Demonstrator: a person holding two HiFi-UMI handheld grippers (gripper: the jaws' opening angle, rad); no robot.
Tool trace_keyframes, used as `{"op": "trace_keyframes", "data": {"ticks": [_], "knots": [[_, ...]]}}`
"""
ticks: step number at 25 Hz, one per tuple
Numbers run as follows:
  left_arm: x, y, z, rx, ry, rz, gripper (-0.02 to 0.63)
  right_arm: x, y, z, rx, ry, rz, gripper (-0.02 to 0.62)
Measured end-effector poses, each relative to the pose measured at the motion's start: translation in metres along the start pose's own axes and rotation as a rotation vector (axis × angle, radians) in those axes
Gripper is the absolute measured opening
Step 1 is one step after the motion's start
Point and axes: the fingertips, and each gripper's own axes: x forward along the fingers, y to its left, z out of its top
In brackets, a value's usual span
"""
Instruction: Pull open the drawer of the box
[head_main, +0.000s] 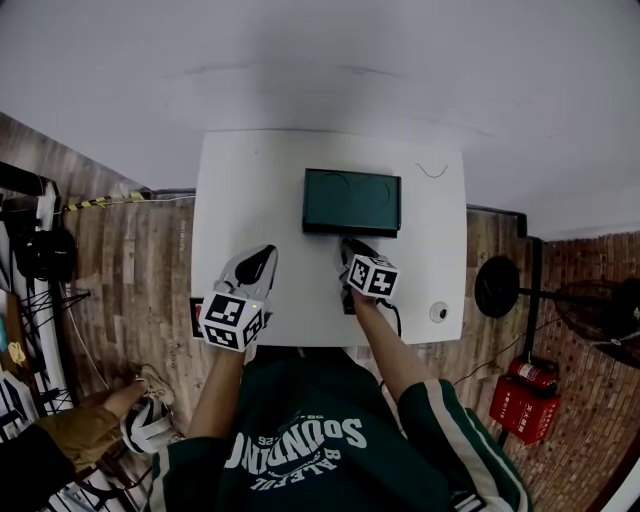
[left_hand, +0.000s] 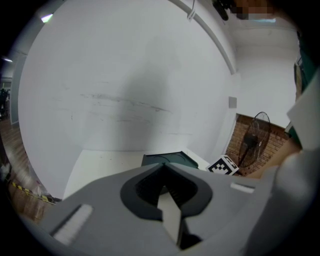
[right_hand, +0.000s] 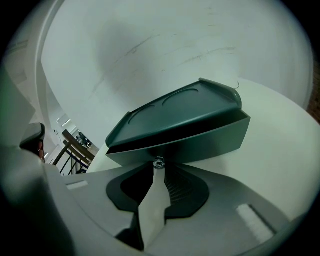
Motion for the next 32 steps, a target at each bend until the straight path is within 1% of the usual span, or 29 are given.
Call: {"op": "trace_keyframes", "data": {"ticks": [4,9,16,22,27,32], "knots": [[0.002,-0.007,-0.002,0.004,0.001,-0.018,0.052,-0.010,0.001,-0.015,0.008,0.003,0.010,0.072],[0.002,-0.015,-0.001,0.012,-0.006,-0.033,0.052,-0.022,0.001,-0.030,-0.018,0.026,0.019,0.072],[-0.001,-0.027,-0.002,0.006,-0.015,-0.047,0.052,-0.038,0.003,-0.051,0.001,0.043,0.034,0.072],[-0.001,-0.031,-0.005,0.003,-0.015,-0.047,0.052,-0.044,0.005,-0.065,-0.002,0.063,0.050,0.072],[-0.006,-0.031,-0.008,0.006,-0.012,-0.039,0.052,-0.047,0.005,-0.069,0.009,0.062,0.062,0.072],[-0.009,-0.031,-0.011,0.003,-0.013,-0.034,0.052,-0.048,0.007,-0.076,0.034,0.073,0.104,0.072]]}}
